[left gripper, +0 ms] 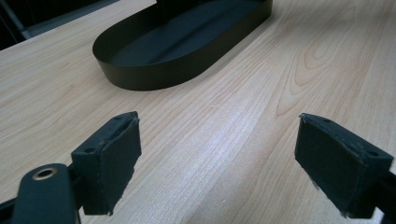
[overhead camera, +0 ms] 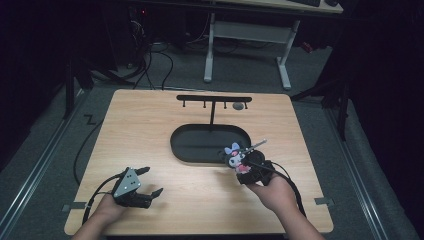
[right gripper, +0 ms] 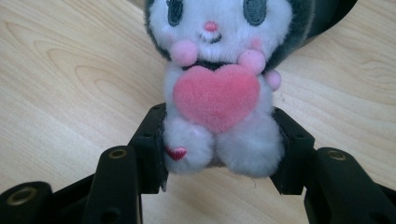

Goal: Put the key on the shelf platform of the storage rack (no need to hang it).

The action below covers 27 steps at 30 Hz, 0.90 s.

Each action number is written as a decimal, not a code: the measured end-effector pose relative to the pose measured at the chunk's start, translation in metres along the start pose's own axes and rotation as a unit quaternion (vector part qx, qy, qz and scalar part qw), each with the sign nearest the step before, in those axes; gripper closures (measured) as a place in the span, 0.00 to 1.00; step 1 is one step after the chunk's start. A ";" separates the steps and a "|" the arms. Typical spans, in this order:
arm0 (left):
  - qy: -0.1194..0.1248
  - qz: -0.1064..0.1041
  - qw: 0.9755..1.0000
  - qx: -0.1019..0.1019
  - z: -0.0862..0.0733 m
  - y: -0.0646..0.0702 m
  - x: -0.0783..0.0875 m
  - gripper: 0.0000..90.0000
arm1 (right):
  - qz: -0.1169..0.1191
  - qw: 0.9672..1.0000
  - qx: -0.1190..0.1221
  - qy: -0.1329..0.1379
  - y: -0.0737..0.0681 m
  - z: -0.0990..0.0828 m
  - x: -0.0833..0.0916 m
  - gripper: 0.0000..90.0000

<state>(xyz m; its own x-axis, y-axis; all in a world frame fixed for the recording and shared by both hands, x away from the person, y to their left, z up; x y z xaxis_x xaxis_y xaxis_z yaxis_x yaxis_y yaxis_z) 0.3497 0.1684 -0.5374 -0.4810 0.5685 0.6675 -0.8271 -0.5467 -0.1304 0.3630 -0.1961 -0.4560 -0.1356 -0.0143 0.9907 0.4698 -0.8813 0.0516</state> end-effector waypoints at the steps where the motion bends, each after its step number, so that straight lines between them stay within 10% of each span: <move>1: 0.001 0.000 1.000 0.001 0.000 0.000 0.000 0.17 | 0.001 1.000 -0.002 0.001 0.001 0.003 0.000 0.53; 27: 0.002 -0.001 1.000 0.002 0.000 0.000 0.000 0.17 | -0.007 1.000 -0.011 0.009 0.010 0.049 -0.004 0.54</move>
<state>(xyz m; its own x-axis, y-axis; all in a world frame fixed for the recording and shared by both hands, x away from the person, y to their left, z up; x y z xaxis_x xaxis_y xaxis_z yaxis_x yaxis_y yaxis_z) 0.3498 0.1689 -0.5373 -0.4808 0.5711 0.6653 -0.8268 -0.5479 -0.1272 0.4111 -0.1818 -0.4533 -0.1585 -0.0105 0.9873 0.4481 -0.8918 0.0625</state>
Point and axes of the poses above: each handheld gripper's, and its own axes: x roughly backward along the jaws, z roughly out of its top, y roughly to its right, the point moved 3 cm from there along -x, roughly forward along the jaws, and after that the axes turned 15 degrees about -y, right-handed, at the moved point
